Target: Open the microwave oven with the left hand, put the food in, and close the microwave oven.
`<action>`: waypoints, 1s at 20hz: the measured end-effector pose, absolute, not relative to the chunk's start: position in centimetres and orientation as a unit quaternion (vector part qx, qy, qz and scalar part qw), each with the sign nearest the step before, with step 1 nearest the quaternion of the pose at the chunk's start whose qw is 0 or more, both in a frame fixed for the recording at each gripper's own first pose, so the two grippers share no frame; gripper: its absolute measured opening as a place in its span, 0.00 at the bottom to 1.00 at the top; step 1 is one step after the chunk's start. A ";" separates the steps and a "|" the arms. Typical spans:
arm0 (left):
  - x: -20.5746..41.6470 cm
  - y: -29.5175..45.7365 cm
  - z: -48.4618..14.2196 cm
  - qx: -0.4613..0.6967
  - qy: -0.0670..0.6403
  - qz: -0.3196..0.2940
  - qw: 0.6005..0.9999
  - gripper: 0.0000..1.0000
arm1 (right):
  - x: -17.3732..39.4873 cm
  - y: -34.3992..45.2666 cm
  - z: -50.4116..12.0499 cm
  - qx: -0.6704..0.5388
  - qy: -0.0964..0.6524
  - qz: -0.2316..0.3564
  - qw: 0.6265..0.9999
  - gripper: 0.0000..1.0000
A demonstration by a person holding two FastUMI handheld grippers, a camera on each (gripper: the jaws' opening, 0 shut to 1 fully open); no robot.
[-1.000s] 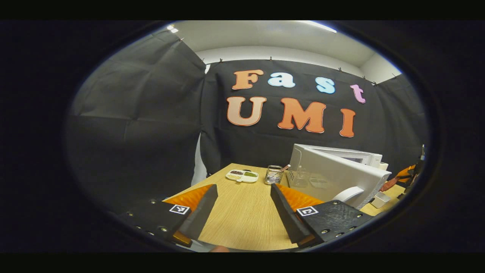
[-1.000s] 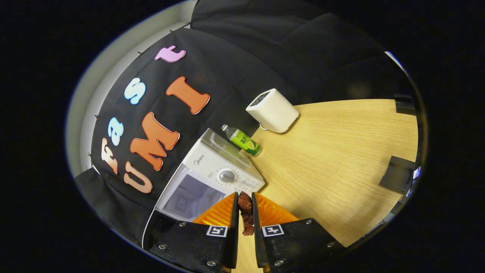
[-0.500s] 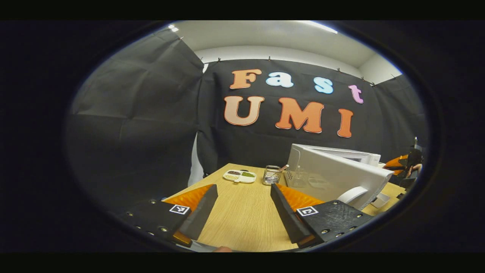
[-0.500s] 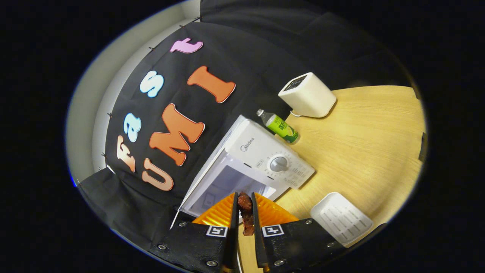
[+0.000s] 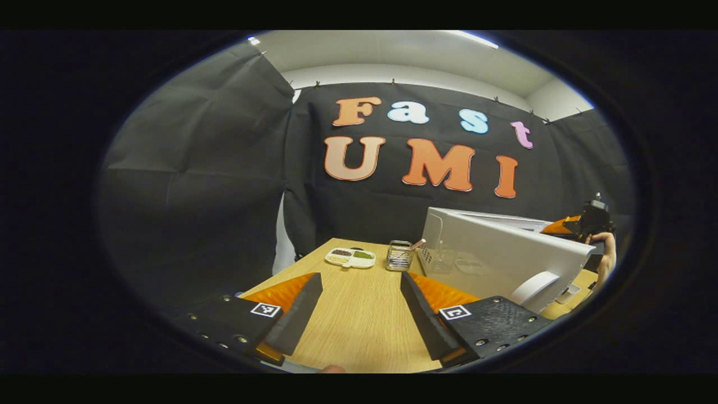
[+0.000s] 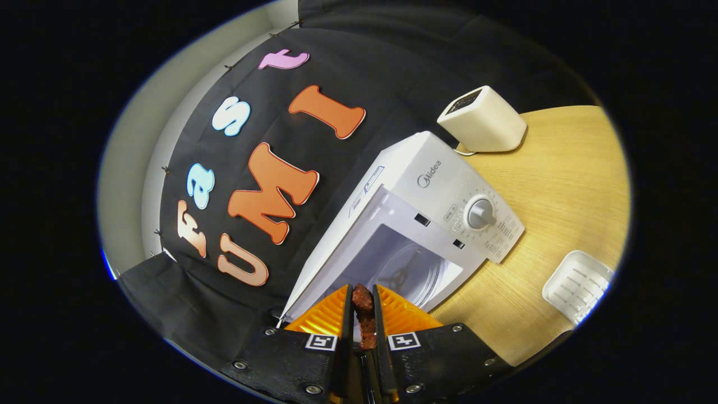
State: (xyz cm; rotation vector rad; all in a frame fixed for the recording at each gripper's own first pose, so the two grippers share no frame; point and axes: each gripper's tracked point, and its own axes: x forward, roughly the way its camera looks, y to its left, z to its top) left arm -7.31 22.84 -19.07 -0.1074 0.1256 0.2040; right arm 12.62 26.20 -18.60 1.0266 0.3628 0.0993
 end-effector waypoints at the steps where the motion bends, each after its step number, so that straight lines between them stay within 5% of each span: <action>1: -7.1 22.9 -19.1 -0.055 0.063 0.101 0.991 0.86 | 13.1 26.9 -18.9 0.491 0.172 0.045 0.853 0.19; 4: -6.4 23.3 -19.4 -0.056 0.063 0.097 0.992 0.86 | 14.7 29.0 -19.6 0.507 0.161 0.044 0.846 0.14; 20: -5.1 26.2 -21.7 -0.078 0.079 0.125 0.986 0.86 | 21.7 36.0 -25.2 0.498 0.163 -0.011 0.852 0.19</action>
